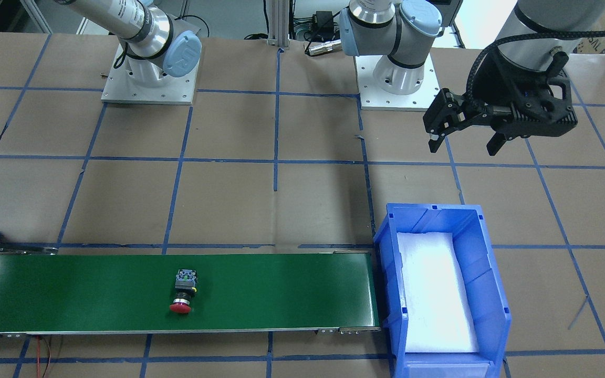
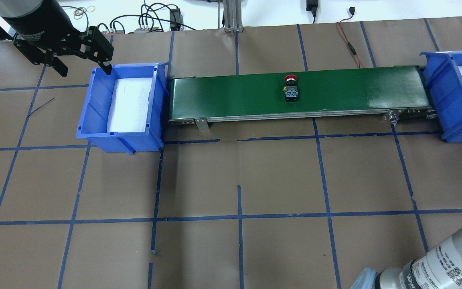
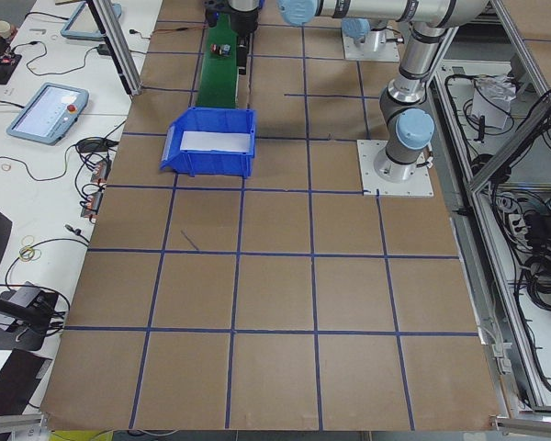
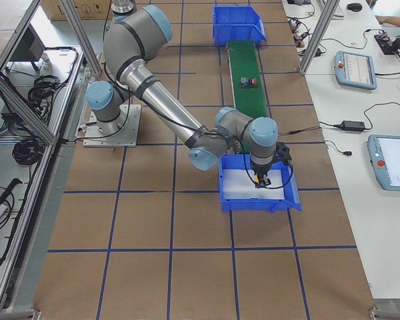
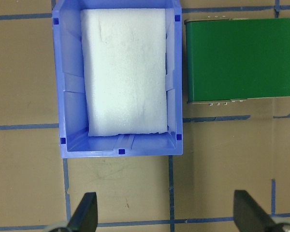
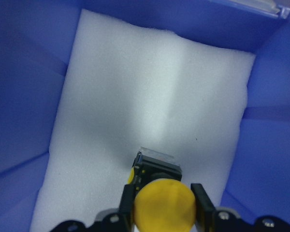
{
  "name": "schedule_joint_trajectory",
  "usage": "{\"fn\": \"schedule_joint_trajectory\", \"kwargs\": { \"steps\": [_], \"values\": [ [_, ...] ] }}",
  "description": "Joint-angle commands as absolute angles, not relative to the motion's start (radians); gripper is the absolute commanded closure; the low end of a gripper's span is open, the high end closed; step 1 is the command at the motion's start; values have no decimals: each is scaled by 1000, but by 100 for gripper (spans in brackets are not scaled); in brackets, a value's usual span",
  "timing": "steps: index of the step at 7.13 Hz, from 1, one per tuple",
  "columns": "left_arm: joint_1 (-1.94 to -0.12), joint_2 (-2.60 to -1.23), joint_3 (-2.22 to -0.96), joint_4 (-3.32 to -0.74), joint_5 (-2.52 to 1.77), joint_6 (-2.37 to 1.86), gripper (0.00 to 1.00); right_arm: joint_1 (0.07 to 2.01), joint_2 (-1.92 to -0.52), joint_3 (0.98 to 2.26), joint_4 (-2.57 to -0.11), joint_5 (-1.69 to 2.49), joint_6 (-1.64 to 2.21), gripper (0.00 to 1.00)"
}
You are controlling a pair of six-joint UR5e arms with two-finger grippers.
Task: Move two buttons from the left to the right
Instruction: 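Carry the yellow button into the far blue bin and release it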
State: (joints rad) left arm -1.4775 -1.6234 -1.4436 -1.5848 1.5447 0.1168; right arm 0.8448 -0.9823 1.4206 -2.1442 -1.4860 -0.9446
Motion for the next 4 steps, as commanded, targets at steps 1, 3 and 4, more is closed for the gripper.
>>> {"fn": "schedule_joint_trajectory", "kwargs": {
  "steps": [1, 3, 4],
  "values": [
    [-1477, -1624, -1443, -1585, 1545, 117, 0, 844, -979, 1427, -2149, -1493, -942, 35],
    [-1477, -1624, -1442, -1585, 1542, 117, 0, 842, -992, 1419, -2149, -1506, -934, 0],
    [-1477, -1624, -1442, -1582, 1540, 117, 0, 842, -1030, 1416, -2138, -1505, -914, 0]
  ]
}}
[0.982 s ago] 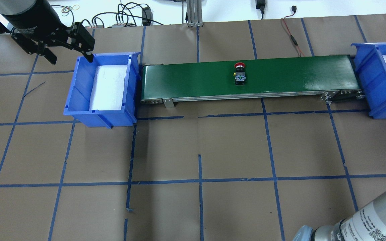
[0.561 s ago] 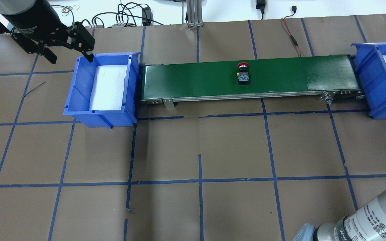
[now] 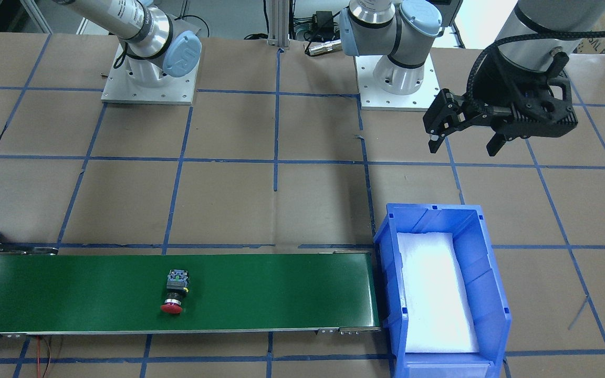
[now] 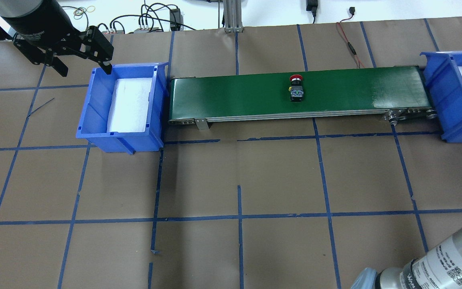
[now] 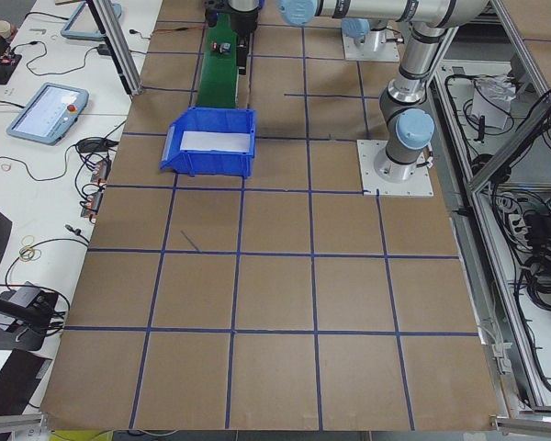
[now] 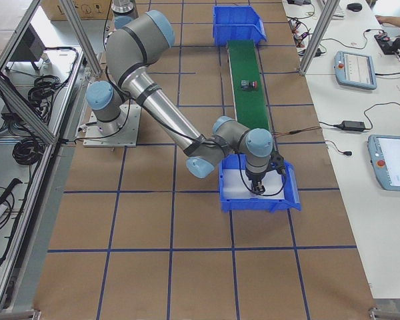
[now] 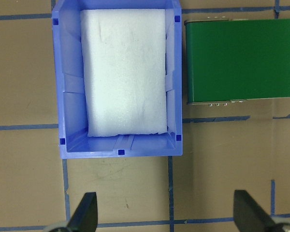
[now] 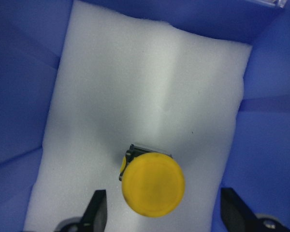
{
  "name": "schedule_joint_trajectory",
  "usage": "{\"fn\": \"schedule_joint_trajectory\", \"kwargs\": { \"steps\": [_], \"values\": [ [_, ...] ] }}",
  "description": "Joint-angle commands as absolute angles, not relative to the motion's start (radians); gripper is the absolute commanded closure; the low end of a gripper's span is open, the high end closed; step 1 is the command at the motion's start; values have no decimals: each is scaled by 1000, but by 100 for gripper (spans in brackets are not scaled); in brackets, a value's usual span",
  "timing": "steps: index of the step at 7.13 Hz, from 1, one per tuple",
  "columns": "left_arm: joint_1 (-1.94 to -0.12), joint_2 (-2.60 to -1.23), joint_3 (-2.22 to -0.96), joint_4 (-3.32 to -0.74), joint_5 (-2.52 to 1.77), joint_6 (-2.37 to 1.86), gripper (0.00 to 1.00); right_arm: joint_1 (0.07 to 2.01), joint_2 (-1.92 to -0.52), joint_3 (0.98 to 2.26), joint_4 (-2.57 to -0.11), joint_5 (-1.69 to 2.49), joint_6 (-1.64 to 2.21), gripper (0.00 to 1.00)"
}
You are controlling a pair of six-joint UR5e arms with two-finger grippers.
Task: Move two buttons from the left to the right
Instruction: 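Carry the yellow button into the far blue bin and release it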
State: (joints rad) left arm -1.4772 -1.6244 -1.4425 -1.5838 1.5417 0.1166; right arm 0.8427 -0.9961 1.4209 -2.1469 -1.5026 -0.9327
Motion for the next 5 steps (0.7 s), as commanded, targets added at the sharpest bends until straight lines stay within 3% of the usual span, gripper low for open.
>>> {"fn": "schedule_joint_trajectory", "kwargs": {
  "steps": [1, 5],
  "values": [
    [-1477, -1624, -1442, -1582, 1540, 117, 0, 842, -1095, 1413, -2085, -1502, -905, 0],
    [-1477, -1624, -1437, -1582, 1539, 118, 0, 1056, -1200, 1410, -1956, -1517, -670, 0]
  ]
}}
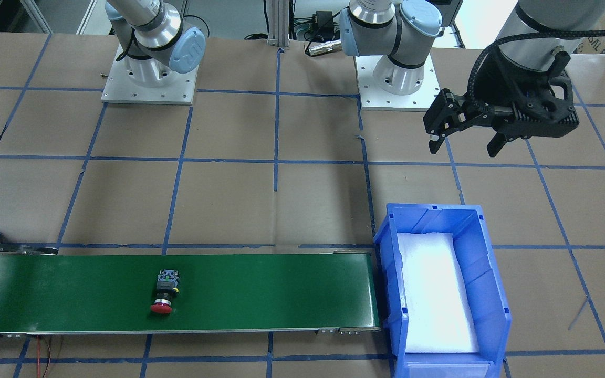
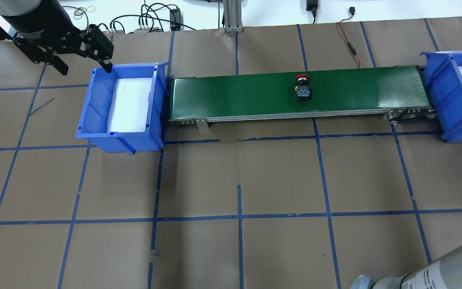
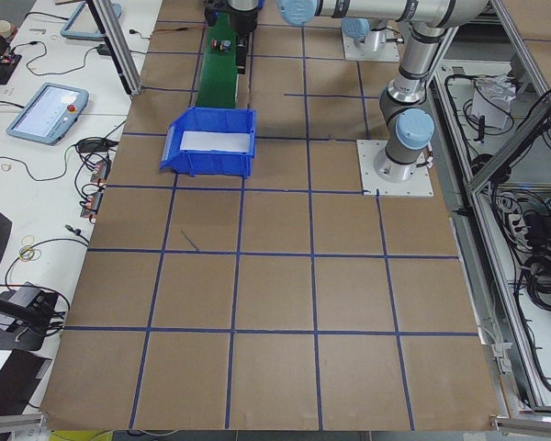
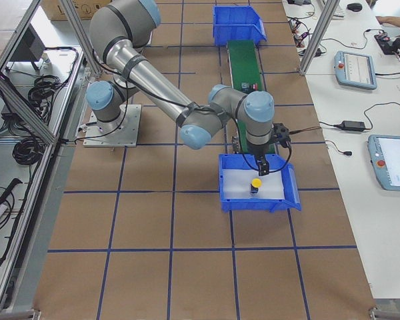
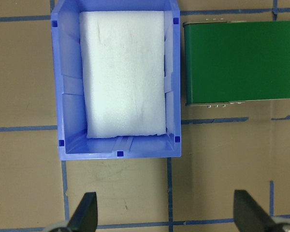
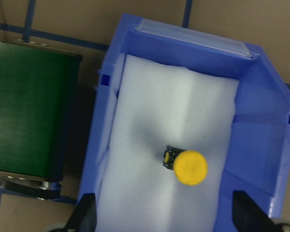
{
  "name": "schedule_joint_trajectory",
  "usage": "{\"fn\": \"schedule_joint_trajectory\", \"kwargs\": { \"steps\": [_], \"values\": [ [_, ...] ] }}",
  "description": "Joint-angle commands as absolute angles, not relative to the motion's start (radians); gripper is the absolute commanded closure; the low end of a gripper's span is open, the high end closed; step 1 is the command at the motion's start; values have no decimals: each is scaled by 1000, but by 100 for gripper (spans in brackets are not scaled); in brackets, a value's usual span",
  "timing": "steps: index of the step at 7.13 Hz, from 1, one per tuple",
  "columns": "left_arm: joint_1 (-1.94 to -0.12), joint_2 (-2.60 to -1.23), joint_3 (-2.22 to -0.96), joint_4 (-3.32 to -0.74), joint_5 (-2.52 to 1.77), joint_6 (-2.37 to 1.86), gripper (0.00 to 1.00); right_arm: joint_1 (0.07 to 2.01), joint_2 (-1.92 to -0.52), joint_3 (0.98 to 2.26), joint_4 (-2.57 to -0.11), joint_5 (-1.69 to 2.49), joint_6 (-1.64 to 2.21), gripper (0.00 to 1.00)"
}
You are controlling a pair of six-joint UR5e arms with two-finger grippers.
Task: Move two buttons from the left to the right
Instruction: 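Move the right gripper over the conveyor toward the red button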
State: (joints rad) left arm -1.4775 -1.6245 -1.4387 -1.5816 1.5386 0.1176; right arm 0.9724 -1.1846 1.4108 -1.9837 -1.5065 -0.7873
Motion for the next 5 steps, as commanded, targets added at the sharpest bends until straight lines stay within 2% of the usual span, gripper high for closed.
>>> {"fn": "schedule_joint_trajectory", "kwargs": {
  "steps": [1, 5],
  "values": [
    [-1477, -1624, -1437, -1582, 1539, 118, 0, 1143, -1198, 1410, -1956, -1519, -587, 0],
    [-1479, -1624, -1439, -1582, 1539, 118, 0, 1302, -1181, 1462, -1966, -1517, -422, 0]
  ]
}}
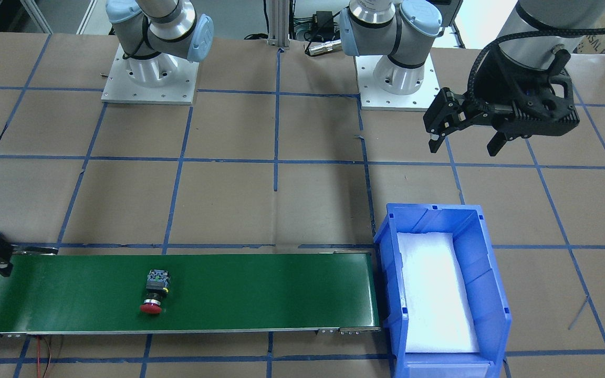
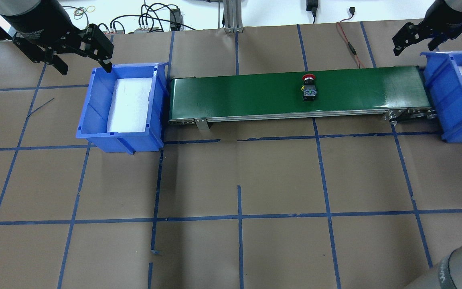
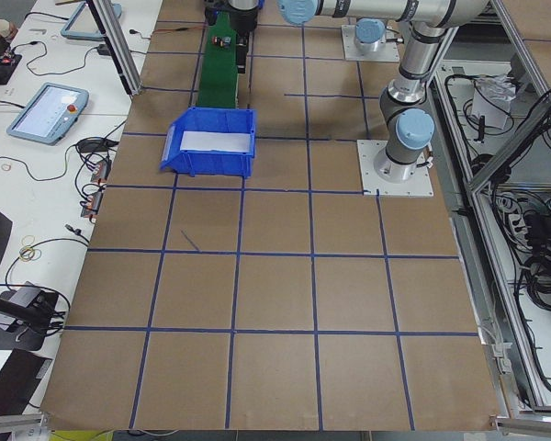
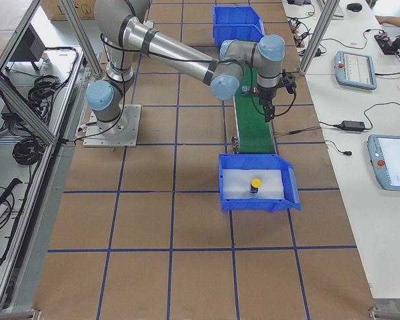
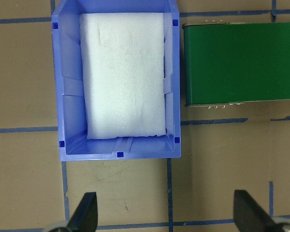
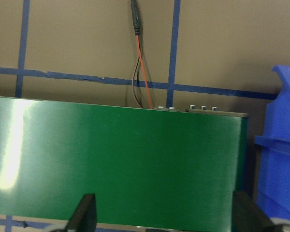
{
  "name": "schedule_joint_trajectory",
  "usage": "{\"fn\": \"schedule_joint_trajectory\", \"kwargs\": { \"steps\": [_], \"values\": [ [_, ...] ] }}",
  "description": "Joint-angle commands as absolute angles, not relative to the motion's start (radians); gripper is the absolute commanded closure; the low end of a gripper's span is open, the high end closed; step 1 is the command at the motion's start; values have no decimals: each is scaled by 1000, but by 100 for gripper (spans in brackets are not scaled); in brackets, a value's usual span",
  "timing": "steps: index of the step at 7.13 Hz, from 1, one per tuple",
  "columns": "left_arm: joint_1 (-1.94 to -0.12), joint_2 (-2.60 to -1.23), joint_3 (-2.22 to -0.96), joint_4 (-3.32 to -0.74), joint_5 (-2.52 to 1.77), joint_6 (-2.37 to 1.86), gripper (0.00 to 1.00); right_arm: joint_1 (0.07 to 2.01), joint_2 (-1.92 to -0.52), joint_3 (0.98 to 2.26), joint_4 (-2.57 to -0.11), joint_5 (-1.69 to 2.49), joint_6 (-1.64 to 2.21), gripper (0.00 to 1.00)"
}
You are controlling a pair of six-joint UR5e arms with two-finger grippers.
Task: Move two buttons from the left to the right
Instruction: 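Move the right gripper over the conveyor toward the red button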
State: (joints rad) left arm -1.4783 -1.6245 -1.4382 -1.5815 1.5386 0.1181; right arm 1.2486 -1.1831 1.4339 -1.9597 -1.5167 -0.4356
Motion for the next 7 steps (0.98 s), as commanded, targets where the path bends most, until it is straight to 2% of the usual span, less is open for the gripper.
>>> {"fn": "schedule_joint_trajectory", "kwargs": {
  "steps": [1, 7],
  "values": [
    [-1477, -1624, -1439, -1582, 1539, 118, 0, 1336, -1178, 1477, -1971, -1519, -413, 0],
    [-1477, -1631, -1437, -1569, 1536, 118, 0, 1350, -1160, 1525, -2052, -1516, -379, 0]
  ]
}}
